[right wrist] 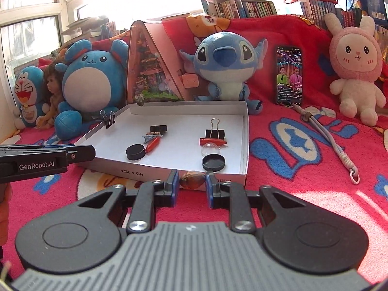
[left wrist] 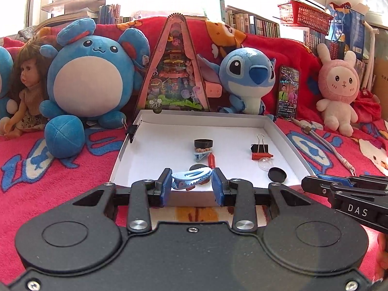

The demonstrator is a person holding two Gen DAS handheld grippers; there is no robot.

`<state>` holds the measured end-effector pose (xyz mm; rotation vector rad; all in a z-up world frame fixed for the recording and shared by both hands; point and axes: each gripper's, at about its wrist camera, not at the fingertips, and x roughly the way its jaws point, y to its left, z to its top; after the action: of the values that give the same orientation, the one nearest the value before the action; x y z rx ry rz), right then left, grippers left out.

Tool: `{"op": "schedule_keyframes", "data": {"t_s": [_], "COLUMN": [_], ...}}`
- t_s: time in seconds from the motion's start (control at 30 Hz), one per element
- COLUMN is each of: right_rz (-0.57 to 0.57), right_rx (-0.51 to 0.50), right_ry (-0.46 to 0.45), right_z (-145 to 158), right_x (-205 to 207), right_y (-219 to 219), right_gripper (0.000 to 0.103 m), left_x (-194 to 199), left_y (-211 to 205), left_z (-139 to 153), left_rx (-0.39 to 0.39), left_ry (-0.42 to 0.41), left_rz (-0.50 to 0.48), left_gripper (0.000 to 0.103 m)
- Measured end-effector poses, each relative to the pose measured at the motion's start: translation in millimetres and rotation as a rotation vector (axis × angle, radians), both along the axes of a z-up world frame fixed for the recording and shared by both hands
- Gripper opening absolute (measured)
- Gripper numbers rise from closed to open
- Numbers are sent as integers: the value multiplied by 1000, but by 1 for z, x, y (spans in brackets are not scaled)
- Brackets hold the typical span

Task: Organize rigid objects
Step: 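Carry the blue clip with the left gripper while the right carries the nut over the box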

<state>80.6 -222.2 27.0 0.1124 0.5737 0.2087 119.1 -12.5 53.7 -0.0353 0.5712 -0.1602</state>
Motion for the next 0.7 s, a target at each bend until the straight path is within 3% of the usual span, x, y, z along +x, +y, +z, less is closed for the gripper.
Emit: {"op": "schedule_keyframes", "data": {"t_s": [0.3,0.53,0.7], "right_rz": [-64,-115,-142], "right_rx": [63,143,135], "right_ry": [65,169,211], "right_z": [13,8,2], "right_x": [63,120,154], "right_y": [-17,-30,-27], "right_gripper": [28,28,28], "left_x": [74,136,173], "left_y": [-9,-22,-28], "left_z": [13,3,-6], "left_rx": [-50,-75,-96], "left_ry": [83,136,170], "left_rz": [-36,-65,-70], "left_gripper": [34,34,34]}}
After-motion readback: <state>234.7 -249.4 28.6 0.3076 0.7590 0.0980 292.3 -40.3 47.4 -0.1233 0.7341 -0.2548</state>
